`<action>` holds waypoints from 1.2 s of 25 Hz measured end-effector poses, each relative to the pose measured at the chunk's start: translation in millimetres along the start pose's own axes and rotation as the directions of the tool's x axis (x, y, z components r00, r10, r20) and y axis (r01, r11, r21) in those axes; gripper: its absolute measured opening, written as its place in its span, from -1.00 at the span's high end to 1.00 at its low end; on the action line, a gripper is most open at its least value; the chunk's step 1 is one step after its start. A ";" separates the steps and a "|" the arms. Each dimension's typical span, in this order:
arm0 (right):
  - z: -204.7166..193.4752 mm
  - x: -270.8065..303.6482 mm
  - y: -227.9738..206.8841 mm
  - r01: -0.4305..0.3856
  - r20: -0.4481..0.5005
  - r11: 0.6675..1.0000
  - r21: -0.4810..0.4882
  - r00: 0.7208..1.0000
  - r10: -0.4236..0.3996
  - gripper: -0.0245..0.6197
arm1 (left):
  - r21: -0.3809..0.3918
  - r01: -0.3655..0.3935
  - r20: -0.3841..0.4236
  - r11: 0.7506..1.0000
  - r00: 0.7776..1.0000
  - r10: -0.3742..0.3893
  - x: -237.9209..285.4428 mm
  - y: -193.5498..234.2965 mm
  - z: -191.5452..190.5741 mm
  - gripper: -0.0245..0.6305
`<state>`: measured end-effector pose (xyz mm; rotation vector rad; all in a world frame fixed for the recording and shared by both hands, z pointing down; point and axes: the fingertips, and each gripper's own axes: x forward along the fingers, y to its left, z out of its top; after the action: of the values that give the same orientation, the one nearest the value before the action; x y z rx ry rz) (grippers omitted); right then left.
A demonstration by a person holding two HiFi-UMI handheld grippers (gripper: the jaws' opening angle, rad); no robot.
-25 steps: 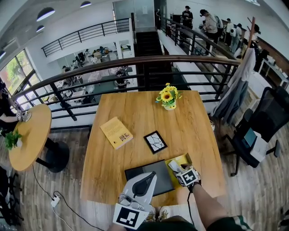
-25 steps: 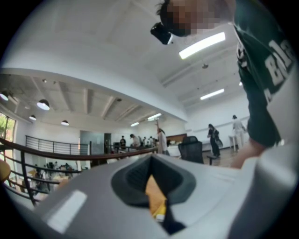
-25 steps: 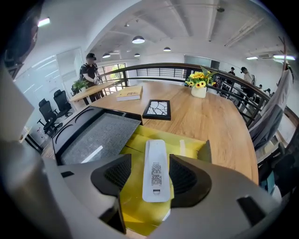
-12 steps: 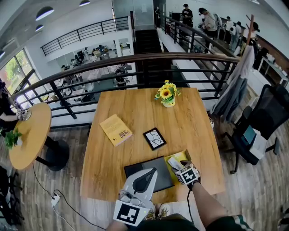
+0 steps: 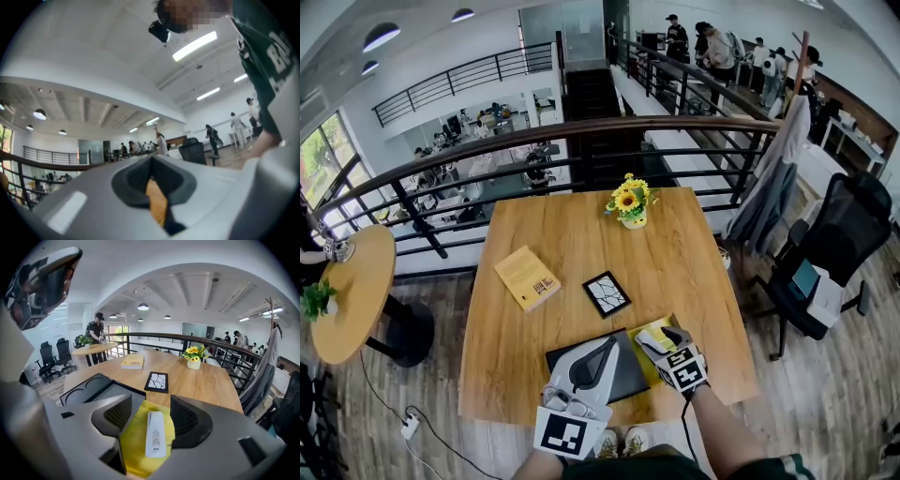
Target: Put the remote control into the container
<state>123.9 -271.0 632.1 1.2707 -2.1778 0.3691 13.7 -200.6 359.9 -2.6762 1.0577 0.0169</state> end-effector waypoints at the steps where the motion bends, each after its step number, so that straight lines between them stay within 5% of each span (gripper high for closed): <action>1: 7.8 -5.0 0.8 0.005 0.021 1.000 -0.001 1.000 -0.005 0.13 | 0.006 -0.006 0.003 1.000 1.000 0.006 2.0 2.3 1.1 0.93; 11: 105.0 -69.7 10.1 0.053 0.299 0.996 -0.071 0.954 -0.029 0.13 | -0.032 -0.005 0.032 0.999 0.999 0.006 24.7 2.9 6.5 0.93; 17: 175.1 -138.9 13.5 0.117 0.562 0.989 -0.088 0.826 -0.047 0.13 | -0.025 0.018 0.054 1.000 0.998 -0.017 33.8 -1.6 15.7 0.93; 24: 210.9 -196.7 36.3 0.189 0.725 0.975 -0.114 0.687 -0.048 0.13 | -0.041 0.010 0.074 0.999 0.997 -0.007 36.3 2.9 26.2 0.93; 27: 215.6 -212.2 42.5 0.207 0.759 0.972 -0.110 0.649 -0.053 0.13 | -0.036 0.010 0.077 0.999 0.997 -0.007 34.5 5.1 28.1 0.93; 30: 212.3 -219.2 45.7 0.218 0.764 0.971 -0.100 0.641 -0.066 0.13 | -0.024 0.009 0.077 1.000 0.997 -0.007 31.0 7.2 28.2 0.93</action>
<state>93.2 -202.0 332.9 1.6728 -2.6556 -0.5462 33.9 -219.5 327.6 -2.6778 1.0298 0.1305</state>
